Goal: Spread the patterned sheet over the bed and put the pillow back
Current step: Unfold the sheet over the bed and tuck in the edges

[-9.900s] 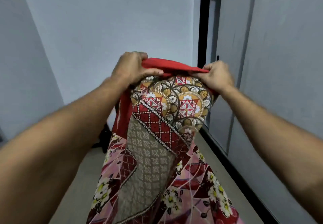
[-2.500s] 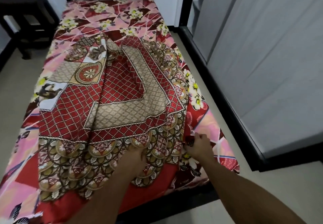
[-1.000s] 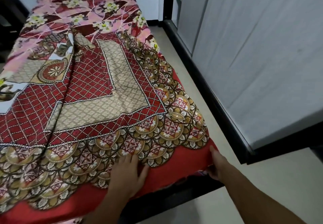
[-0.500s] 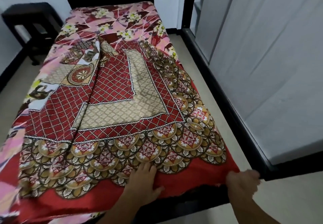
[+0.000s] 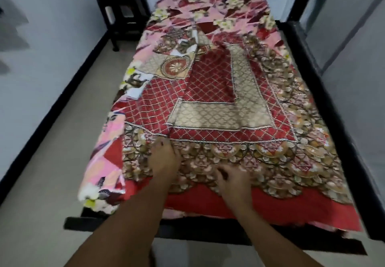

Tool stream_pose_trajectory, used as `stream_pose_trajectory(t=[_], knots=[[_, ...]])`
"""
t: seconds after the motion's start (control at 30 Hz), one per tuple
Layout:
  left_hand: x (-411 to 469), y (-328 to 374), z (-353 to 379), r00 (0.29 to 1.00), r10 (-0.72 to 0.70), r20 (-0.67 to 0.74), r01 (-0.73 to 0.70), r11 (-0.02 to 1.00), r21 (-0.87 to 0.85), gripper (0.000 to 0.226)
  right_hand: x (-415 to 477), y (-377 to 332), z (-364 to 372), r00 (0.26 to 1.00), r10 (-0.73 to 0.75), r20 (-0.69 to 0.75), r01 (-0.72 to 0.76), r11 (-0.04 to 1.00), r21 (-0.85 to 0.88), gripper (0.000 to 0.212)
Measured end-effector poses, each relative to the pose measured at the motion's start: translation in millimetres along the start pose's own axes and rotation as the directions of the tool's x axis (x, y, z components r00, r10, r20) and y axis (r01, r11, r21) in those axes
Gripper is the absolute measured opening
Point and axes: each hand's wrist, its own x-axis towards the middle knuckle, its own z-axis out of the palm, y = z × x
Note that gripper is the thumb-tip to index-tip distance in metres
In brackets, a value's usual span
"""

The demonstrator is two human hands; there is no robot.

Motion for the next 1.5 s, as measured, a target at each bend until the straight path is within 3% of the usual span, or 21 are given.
stream_pose_trajectory(t=[0.13,0.2,0.33,0.43,0.53,0.63,0.67,0.7,0.77,0.8,0.9,1.0,1.1,1.17,1.23,1.3,1.37,1.4,1.43,1.5], knots=[[40.2,-92.4,-29.5,0.985,-0.167,-0.035,0.166,0.985,-0.037,0.049,2.7,-69.2,88.3,0.97,-0.132,0.204,0.15,0.986,-0.076,0.028],[59.2,-131.3,-37.7,0.974,-0.224,0.019,0.224,0.974,-0.037,0.054,3.2,-103.5,132.7,0.962,-0.154,0.224,0.181,0.978,-0.105,0.035],[95.6,-190.4,-32.0,0.952,-0.195,0.237,0.239,0.955,-0.174,0.074,5.1,-149.4,197.4,0.931,-0.045,0.363,0.141,0.961,-0.24,0.04],[113.2,-216.0,-27.1,0.933,-0.153,0.327,0.231,0.949,-0.215,0.066,1.3,-155.9,217.5,0.88,0.022,0.475,0.188,0.901,-0.391,0.063],[128.4,-230.3,-23.5,0.877,-0.118,0.467,0.338,0.842,-0.421,0.062,-5.7,-158.7,227.0,0.916,0.002,0.402,0.204,0.86,-0.469,0.049],[129.1,-229.2,-23.6,0.847,-0.153,0.51,0.482,0.624,-0.615,0.027,-10.9,-160.1,234.3,0.939,-0.041,0.34,0.206,0.861,-0.464,0.031],[125.1,-228.9,-26.2,0.877,-0.163,0.452,0.442,0.64,-0.628,0.022,-12.3,-160.0,235.2,0.951,-0.047,0.304,0.181,0.884,-0.43,0.029],[120.8,-231.3,-27.5,0.926,-0.161,0.341,0.343,0.736,-0.584,0.02,-13.3,-159.8,234.8,0.965,-0.047,0.256,0.145,0.915,-0.376,0.028],[111.2,-240.7,-23.6,0.991,-0.093,0.096,0.12,0.937,-0.327,0.027,-16.2,-158.8,233.1,0.985,-0.056,0.163,0.099,0.959,-0.267,0.025],[107.5,-244.9,-22.5,0.999,-0.03,0.026,0.034,0.982,-0.183,0.038,-19.4,-156.9,234.0,0.989,-0.063,0.135,0.097,0.96,-0.262,0.024],[109.4,-243.6,-26.1,0.994,0.077,0.078,-0.078,0.997,0.018,0.059,-40.0,-151.5,240.5,0.995,-0.023,0.094,0.059,0.914,-0.401,0.029],[123.4,-228.3,-36.3,0.964,0.062,0.259,-0.041,0.995,-0.086,0.049,-67.2,-150.1,256.6,0.999,0.043,0.015,-0.03,0.86,-0.51,0.034],[134.3,-227.2,-47.0,0.9,0.049,0.432,0.062,0.969,-0.24,0.03,-85.7,-170.0,269.7,0.988,0.102,-0.115,-0.145,0.864,-0.482,0.038],[129.7,-233.7,-53.1,0.901,0.087,0.426,0.093,0.919,-0.384,0.025,-96.7,-187.9,279.8,0.964,0.155,-0.218,-0.229,0.9,-0.37,0.028],[112.5,-247.2,-59.5,0.937,0.055,0.345,0.149,0.83,-0.538,0.027,-102.9,-210.3,287.4,0.905,0.374,-0.201,-0.404,0.904,-0.138,0.023],[92.7,-273.2,-60.8,0.936,-0.076,0.343,0.312,0.627,-0.714,0.033,-102.8,-227.2,298.1,0.751,0.655,-0.083,-0.647,0.755,0.107,0.03],[80.1,-311.2,-56.8,0.865,-0.241,0.441,0.502,0.386,-0.774,0.051,-93.5,-247.4,306.7,0.532,0.845,0.062,-0.755,0.44,0.486,0.043],[79.4,-331.3,-49.8,0.81,-0.342,0.476,0.573,0.291,-0.766,0.068,-85.4,-257.0,311.3,0.43,0.887,0.167,-0.706,0.215,0.675,0.045],[77.3,-345.3,-54.5,0.773,-0.404,0.489,0.609,0.258,-0.75,0.078,-77.1,-265.7,314.4,0.367,0.894,0.258,-0.61,0.022,0.792,0.043],[78.2,-367.4,-75.3,0.791,-0.422,0.442,0.589,0.331,-0.737,0.062,-59.7,-276.5,326.4,0.307,0.905,0.296,-0.393,-0.162,0.905,0.046]])
